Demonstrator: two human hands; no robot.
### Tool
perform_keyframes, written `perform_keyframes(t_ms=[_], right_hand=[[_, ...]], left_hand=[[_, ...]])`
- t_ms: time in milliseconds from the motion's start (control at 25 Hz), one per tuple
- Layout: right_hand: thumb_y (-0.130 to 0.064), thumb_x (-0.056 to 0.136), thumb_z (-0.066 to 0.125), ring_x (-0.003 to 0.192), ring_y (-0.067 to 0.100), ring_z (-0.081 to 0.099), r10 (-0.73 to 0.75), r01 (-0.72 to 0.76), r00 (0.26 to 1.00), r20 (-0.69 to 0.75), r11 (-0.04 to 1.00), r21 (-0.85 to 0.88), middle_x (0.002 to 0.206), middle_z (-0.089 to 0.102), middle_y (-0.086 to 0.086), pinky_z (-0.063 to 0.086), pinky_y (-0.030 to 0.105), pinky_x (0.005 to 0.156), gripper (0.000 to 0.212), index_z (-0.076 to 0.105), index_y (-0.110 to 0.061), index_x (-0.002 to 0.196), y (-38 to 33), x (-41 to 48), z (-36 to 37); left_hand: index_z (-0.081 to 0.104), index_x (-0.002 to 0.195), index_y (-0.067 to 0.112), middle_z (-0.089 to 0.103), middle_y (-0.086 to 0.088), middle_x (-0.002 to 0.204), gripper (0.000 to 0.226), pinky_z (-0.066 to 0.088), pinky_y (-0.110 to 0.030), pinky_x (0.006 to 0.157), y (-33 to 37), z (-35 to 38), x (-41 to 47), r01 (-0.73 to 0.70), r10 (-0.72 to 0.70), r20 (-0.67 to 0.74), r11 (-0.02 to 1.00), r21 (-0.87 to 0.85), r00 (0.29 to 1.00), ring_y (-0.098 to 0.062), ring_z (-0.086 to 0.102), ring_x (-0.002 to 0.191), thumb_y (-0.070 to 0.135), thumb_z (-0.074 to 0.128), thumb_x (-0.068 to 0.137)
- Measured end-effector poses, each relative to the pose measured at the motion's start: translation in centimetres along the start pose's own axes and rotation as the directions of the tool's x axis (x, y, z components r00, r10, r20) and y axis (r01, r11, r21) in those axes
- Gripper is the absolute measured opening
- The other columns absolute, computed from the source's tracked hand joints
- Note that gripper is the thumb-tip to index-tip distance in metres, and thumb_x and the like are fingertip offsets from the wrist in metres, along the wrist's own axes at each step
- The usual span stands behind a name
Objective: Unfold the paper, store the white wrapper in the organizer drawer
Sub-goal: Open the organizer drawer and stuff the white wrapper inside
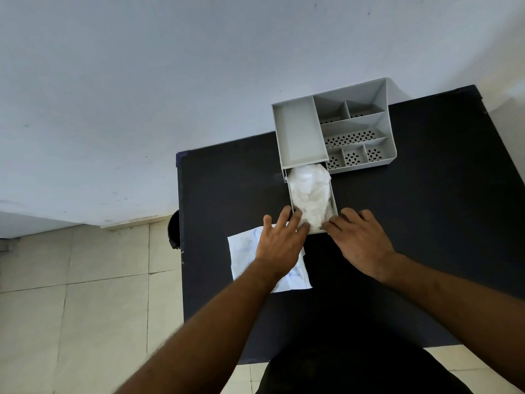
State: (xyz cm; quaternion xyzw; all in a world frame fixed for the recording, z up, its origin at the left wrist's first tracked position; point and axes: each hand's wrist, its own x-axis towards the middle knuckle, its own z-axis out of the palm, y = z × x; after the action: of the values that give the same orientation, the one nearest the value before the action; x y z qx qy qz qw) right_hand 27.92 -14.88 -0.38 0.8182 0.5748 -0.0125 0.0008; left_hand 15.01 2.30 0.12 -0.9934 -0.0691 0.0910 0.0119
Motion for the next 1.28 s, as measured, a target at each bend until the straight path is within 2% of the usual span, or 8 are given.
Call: perform_keyframes(t_ms=[320,480,560,680,760,840,1080,1280], right_hand=[[-0.020,0.079,0.073,0.093,0.030,0.063,0.011,-0.012,0.999,0.033,1.000,0.012,0.096,0.077,0.005,0.044,0.044,0.072,0.031,0.072,-0.012,0.109,-0.1,0.1,-0.1],[-0.034,0.091,0.052,0.099,0.025,0.064,0.081,-0.067,0.991,-0.104,0.990,0.128,0.107,0.074,0.001,0.043,0.043,0.083,0.032,0.071,-0.017,0.111,-0.2,0.8,-1.5],[-0.041,0.090,0.053,0.113,0.025,0.062,0.114,-0.089,0.986,-0.119,0.976,0.198,0.125,0.069,0.004,0.043,0.044,0.095,0.044,0.064,-0.018,0.125,0.1,1.9,-2.5],[-0.053,0.084,0.063,0.146,0.029,0.037,0.109,-0.111,0.994,0.021,0.978,0.178,0.160,0.036,0.014,0.028,0.050,0.118,0.084,0.036,-0.013,0.152,0.9,4.3,-3.2],[-0.066,0.079,0.061,0.155,0.029,0.016,0.076,-0.093,0.988,0.138,0.987,0.127,0.168,0.013,0.016,0.014,0.054,0.123,0.106,0.017,-0.012,0.159,1.4,5.9,-3.3],[-0.075,0.077,0.055,0.156,0.028,0.002,0.035,-0.055,0.970,0.242,0.995,0.079,0.169,0.001,0.015,0.004,0.055,0.124,0.116,0.005,-0.012,0.160,1.7,7.1,-3.3],[-0.094,0.072,0.023,0.157,0.024,-0.004,0.010,-0.024,0.930,0.368,0.999,0.033,0.170,0.003,0.011,-0.007,0.054,0.123,0.122,0.003,-0.012,0.160,1.8,8.3,-3.1],[-0.096,0.070,0.007,0.157,0.025,0.001,0.019,-0.029,0.929,0.371,0.999,0.020,0.169,0.010,0.011,-0.005,0.053,0.124,0.125,0.010,-0.010,0.160,1.7,8.9,-2.8]], left_hand=[[0.053,0.137,0.019,0.037,-0.010,0.159,0.048,0.039,-0.062,0.098,0.5,-0.6,0.4,-0.009,0.014,0.121,0.999,-0.047,0.993,-0.037,0.035,0.142,0.022,0.064,0.090],[0.067,0.117,0.018,0.054,-0.010,0.145,0.037,0.048,-0.057,0.085,-0.2,-0.7,0.3,-0.025,0.018,-0.079,0.995,-0.098,0.997,-0.034,0.053,0.125,0.032,0.070,0.083],[0.062,0.125,0.019,0.051,-0.010,0.147,0.051,0.048,-0.055,0.087,-1.1,-1.2,0.7,-0.018,0.003,-0.127,0.993,-0.115,0.992,-0.033,0.050,0.129,0.043,0.071,0.081],[0.029,0.155,0.017,0.021,-0.012,0.166,0.099,0.038,-0.057,0.102,-1.9,-2.4,2.2,0.057,-0.056,0.016,0.995,-0.087,0.998,-0.036,0.021,0.150,0.065,0.068,0.077],[0.005,0.160,0.015,-0.002,-0.011,0.169,0.122,0.029,-0.059,0.111,-2.2,-2.9,3.5,0.102,-0.092,0.141,0.993,-0.064,0.986,-0.035,-0.002,0.155,0.074,0.067,0.073],[-0.006,0.160,0.012,-0.011,-0.010,0.169,0.132,0.023,-0.059,0.114,-2.3,-2.9,4.4,0.092,-0.087,0.209,0.996,-0.013,0.974,-0.035,-0.013,0.154,0.077,0.067,0.070],[-0.002,0.160,0.008,-0.008,-0.014,0.169,0.132,0.021,-0.058,0.114,-2.1,-2.7,5.2,0.063,-0.073,0.278,0.997,0.045,0.958,-0.036,-0.014,0.153,0.072,0.071,0.070],[0.001,0.160,0.009,-0.003,-0.015,0.169,0.126,0.027,-0.060,0.113,-2.0,-2.5,4.4,0.054,-0.042,0.177,0.997,-0.064,0.983,-0.035,-0.005,0.155,0.061,0.075,0.074]])
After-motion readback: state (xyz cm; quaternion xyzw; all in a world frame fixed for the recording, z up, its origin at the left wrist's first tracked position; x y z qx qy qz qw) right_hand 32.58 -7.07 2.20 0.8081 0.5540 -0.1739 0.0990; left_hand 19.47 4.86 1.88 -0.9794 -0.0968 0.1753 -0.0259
